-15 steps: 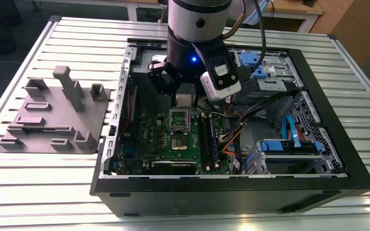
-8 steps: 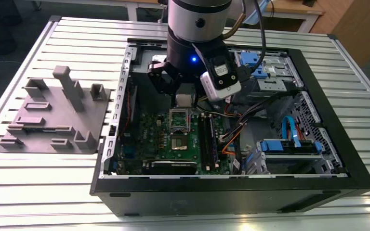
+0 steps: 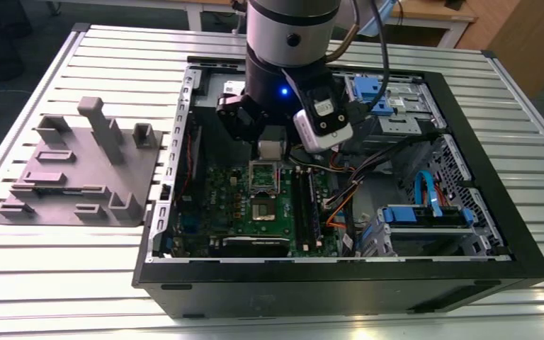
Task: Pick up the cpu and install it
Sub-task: 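Place the cpu into insertion slot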
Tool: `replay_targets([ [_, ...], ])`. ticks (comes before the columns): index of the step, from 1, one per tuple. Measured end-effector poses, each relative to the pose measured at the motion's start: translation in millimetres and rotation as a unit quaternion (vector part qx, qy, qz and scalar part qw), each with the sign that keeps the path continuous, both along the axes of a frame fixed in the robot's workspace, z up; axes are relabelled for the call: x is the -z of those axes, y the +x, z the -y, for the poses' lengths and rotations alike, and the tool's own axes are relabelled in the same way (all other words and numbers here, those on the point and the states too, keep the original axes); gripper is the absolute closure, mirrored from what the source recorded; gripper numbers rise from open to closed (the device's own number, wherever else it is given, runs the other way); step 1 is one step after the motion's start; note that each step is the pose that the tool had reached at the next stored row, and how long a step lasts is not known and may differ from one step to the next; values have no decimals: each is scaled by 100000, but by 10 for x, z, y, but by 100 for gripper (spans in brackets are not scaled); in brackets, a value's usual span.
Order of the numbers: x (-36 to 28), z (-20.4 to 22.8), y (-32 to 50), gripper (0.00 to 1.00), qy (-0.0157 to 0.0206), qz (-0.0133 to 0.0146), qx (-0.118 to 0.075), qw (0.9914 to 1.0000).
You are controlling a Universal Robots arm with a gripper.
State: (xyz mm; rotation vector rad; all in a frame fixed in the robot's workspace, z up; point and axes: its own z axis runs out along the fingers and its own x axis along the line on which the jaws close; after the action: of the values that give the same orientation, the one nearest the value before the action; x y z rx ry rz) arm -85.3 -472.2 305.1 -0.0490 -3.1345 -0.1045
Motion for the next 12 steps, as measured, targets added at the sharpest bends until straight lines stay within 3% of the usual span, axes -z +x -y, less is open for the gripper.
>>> replay_targets([
  [1, 18, 3, 1, 53, 0, -3, -3, 100000],
  [5, 90, 101, 0, 53, -7, -6, -6, 100000],
  [8, 113, 132, 0, 53, -202, 4, 6, 100000],
  [12, 125, 134, 8, 53, -1907, -1, 4, 99982],
])
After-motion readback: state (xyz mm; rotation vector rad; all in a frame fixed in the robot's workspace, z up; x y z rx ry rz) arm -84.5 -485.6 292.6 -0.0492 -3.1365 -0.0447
